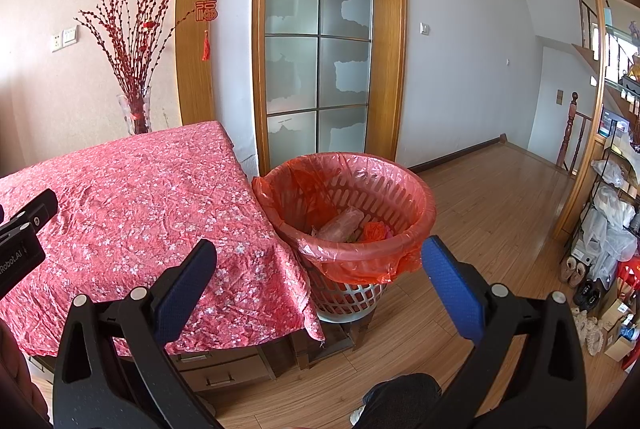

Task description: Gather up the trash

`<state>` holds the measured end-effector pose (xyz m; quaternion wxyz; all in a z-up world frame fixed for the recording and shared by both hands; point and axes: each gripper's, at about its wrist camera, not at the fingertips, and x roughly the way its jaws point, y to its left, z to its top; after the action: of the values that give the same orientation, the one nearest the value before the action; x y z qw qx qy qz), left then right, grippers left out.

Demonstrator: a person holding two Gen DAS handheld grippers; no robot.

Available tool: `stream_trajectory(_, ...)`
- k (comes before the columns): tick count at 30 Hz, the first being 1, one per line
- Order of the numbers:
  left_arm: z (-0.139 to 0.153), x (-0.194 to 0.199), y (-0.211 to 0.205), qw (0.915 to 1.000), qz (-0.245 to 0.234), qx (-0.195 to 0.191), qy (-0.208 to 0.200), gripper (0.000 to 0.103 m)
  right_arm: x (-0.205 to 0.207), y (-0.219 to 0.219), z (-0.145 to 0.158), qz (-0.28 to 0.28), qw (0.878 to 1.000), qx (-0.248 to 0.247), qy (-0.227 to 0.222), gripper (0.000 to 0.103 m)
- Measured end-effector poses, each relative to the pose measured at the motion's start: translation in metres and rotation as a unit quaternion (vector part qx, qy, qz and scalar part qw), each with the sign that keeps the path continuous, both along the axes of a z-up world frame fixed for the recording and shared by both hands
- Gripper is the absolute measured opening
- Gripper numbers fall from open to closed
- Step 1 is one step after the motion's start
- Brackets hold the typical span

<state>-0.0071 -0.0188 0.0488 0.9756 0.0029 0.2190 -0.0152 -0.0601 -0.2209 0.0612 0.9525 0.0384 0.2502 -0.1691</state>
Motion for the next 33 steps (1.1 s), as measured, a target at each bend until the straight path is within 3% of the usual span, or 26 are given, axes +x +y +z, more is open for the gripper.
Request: stream_trajectory(33,-0.005,0.001,0.0017,1.0,-0.001,0.0,0.004,0.099,0.0,-0.0008,0.0,0.0,1.0,0.001,0.001,0.101)
